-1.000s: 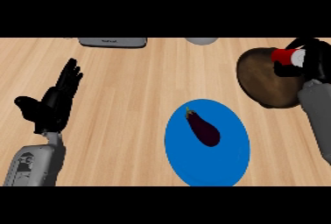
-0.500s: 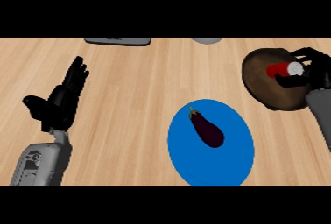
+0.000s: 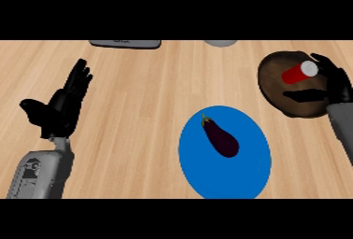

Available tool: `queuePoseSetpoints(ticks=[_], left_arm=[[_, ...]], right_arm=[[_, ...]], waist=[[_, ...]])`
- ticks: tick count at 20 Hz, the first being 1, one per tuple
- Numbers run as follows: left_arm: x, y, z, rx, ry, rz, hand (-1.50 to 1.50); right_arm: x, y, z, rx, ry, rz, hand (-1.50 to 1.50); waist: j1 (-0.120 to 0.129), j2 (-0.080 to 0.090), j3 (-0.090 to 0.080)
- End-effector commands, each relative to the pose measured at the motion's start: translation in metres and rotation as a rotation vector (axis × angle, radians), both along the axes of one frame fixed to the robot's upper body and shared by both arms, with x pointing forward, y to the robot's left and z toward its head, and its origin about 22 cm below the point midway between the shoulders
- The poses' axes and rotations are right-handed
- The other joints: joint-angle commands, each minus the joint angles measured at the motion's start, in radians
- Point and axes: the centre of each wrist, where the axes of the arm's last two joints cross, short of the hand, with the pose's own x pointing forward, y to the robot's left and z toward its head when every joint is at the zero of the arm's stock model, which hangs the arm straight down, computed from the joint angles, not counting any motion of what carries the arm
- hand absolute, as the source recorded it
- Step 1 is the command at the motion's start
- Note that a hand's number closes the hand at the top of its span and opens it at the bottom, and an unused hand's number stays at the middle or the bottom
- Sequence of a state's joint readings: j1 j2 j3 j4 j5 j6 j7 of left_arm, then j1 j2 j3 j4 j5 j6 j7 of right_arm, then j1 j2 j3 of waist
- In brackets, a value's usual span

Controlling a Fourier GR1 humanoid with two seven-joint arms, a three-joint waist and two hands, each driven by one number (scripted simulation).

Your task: Pick the can from the plate and place it in the pan

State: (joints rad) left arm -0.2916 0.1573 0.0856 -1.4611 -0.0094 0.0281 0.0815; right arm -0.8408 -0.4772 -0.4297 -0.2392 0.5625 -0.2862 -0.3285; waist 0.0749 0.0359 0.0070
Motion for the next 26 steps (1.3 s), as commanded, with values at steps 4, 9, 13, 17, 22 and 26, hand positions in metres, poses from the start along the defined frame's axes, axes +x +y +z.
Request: queuePoseSetpoints(ticks=[4, 9, 13, 17, 22, 26], left_arm=[[-0.007, 0.004, -0.006, 0.002, 0.006, 0.026, 0.0], [-0.008, 0.002, -0.002, 0.006, 0.038, 0.061, 0.0], [-0.011, 0.002, -0.017, 0.006, 0.033, 0.09, 0.0], [-0.021, 0.033, -0.027, 0.018, 0.054, 0.117, 0.0], [-0.033, 0.034, -0.027, 0.005, 0.063, 0.133, 0.0], [-0.026, 0.034, -0.003, 0.016, 0.033, 0.131, 0.0]], right_arm=[[-0.007, -0.012, -0.001, 0.174, -0.274, -0.065, -1.5], [-0.031, -0.038, -0.017, 0.355, -0.288, 0.037, -1.5], [-0.06, -0.068, -0.027, 0.423, -0.313, 0.146, -1.5], [-0.086, -0.086, -0.033, 0.441, -0.314, 0.183, -1.5], [-0.124, -0.11, -0.029, 0.427, -0.31, 0.208, -1.5], [-0.14, -0.093, -0.031, 0.438, -0.256, 0.242, -1.5]], waist=[[-0.025, -0.013, -0.001], [-0.058, -0.028, -0.004], [-0.079, -0.036, -0.006], [-0.103, -0.046, -0.009], [-0.125, -0.054, -0.012], [-0.12, -0.054, -0.012]])
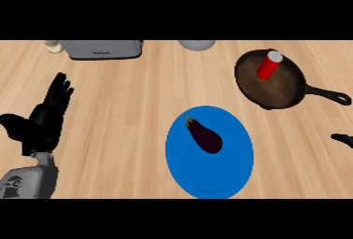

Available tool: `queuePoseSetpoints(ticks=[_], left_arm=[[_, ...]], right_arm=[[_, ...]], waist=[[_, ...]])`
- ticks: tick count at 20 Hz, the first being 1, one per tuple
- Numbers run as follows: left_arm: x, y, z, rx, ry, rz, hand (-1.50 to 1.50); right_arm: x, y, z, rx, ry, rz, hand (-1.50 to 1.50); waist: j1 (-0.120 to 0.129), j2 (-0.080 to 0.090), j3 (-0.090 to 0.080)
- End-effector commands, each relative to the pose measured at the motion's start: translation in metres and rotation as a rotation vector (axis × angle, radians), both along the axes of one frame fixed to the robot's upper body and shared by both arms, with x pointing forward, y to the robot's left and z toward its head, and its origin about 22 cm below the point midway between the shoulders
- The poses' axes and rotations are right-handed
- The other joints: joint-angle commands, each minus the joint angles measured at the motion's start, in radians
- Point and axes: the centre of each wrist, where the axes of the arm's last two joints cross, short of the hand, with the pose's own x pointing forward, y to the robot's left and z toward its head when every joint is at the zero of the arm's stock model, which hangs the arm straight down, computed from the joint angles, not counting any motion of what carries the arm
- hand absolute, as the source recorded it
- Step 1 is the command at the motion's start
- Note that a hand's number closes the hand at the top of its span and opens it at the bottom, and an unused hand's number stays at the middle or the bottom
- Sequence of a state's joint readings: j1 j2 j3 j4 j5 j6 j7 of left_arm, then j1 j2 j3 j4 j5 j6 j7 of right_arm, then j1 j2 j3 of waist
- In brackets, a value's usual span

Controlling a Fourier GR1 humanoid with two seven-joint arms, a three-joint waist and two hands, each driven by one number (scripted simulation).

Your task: Pick the can from the plate and place it in the pan

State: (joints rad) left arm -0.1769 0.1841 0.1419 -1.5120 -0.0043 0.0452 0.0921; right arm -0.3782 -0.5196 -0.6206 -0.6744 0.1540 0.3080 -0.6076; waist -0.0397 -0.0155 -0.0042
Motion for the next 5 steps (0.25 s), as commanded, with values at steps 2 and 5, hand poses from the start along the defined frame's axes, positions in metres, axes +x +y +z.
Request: queuePoseSetpoints(ticks=[2, 5], left_arm=[[0.01, -0.004, 0.013, 0.008, -0.02, -0.014, 0.0], [0.001, 0.0, -0.01, 0.001, -0.012, -0.021, 0.0]], right_arm=[[-0.036, 0.008, 0.008, -0.024, 0.025, 0.027, -1.5], [-0.059, 0.018, 0.021, -0.065, 0.031, -0.018, -1.5]], waist=[[-0.001, 0.003, 0.0], [0.018, 0.009, 0.002]])
